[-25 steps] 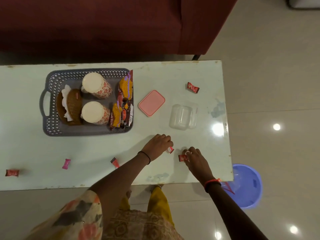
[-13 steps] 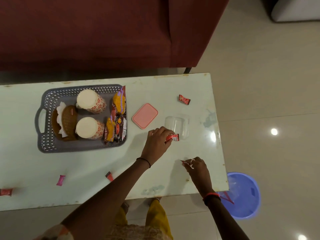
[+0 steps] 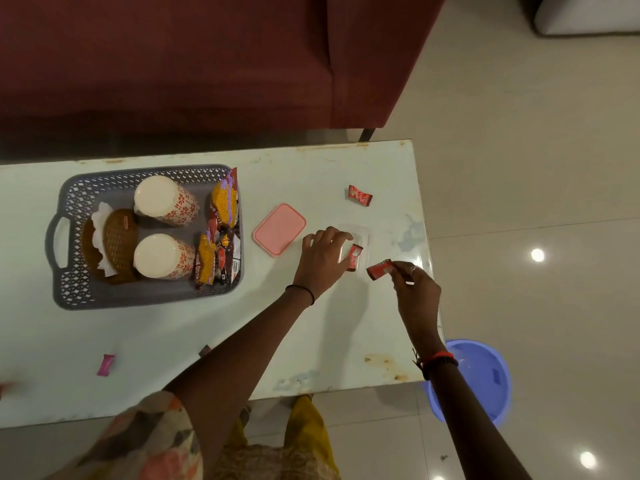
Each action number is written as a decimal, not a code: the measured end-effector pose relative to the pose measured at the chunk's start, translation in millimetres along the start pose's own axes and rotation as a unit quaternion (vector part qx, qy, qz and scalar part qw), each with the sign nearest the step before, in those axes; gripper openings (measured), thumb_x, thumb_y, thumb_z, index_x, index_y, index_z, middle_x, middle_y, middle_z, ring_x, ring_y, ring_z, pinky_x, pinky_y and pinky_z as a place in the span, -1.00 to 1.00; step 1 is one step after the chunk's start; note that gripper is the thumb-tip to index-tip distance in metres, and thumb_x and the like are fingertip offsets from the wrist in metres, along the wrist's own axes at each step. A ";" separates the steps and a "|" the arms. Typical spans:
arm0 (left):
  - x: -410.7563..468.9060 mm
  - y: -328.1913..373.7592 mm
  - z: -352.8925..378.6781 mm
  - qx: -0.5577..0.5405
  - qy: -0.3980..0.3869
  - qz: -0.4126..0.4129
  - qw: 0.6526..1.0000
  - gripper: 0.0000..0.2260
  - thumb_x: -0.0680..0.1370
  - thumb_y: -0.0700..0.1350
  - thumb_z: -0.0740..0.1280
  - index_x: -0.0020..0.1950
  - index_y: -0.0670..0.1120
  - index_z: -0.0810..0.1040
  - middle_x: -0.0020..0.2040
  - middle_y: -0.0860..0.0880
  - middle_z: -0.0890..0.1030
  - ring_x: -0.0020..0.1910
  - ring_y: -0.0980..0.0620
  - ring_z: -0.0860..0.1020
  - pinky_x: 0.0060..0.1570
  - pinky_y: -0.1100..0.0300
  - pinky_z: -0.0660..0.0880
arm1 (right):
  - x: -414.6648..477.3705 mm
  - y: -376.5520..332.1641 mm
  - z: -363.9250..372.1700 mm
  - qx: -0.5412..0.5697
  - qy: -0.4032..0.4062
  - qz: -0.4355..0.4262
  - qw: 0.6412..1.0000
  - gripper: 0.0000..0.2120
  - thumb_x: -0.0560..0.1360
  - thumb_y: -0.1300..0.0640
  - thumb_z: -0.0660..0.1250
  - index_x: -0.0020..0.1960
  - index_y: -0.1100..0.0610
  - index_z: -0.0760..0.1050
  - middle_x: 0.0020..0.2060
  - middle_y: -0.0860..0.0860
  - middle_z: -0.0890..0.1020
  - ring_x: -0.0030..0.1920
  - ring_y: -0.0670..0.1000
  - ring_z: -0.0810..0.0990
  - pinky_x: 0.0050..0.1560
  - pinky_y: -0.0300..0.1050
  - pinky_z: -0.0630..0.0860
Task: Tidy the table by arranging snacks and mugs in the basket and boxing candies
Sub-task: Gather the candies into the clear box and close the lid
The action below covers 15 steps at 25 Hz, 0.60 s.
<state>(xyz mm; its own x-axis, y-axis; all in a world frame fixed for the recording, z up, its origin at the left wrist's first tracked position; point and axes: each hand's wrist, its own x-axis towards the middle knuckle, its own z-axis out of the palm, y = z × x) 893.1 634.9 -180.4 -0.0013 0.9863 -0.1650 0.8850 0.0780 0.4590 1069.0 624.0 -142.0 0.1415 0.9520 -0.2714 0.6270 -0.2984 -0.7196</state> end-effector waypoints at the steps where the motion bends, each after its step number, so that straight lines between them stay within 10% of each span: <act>1: -2.1 -1.6 -1.7 -0.013 0.009 -0.004 1.000 -0.71 0.54 0.01 0.26 0.23 -0.01 0.45 0.16 -0.01 0.53 0.13 -0.03 0.48 0.18 0.06 0.32 | 6.2 -4.5 0.7 0.002 0.000 -0.004 1.000 -0.86 0.52 0.17 0.33 0.01 0.14 0.64 -0.15 0.02 0.69 -0.23 -0.03 0.57 -0.20 -0.59 0.38; 7: -31.4 -21.6 -10.8 -0.068 0.037 -0.053 0.996 -0.76 0.54 -0.07 0.27 0.20 -0.04 0.48 0.12 -0.04 0.55 0.12 -0.04 0.49 0.16 0.07 0.35 | 46.0 -35.4 24.1 -0.044 -0.089 -0.054 0.994 -0.87 0.50 0.15 0.36 -0.06 0.19 0.63 -0.14 0.03 0.68 -0.23 -0.09 0.54 -0.25 -0.56 0.39; 15: -84.1 -39.7 -3.5 -0.108 0.027 -0.130 0.985 -0.79 0.54 -0.09 0.26 0.18 0.00 0.48 0.11 0.01 0.55 0.10 -0.01 0.48 0.18 0.07 0.33 | 115.0 -59.9 51.4 -0.205 -0.085 -0.121 0.968 -0.75 0.57 0.32 0.12 0.11 0.31 0.55 0.03 0.24 0.62 0.03 0.19 0.58 -0.02 -0.03 0.55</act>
<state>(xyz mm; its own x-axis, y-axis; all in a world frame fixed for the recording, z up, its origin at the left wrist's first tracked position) 856.5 549.3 -181.8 -0.2450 0.9347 -0.2575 0.7316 0.3525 0.5836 1008.3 747.8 -163.0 -0.1535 0.9551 -0.2535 0.8820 0.0168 -0.4710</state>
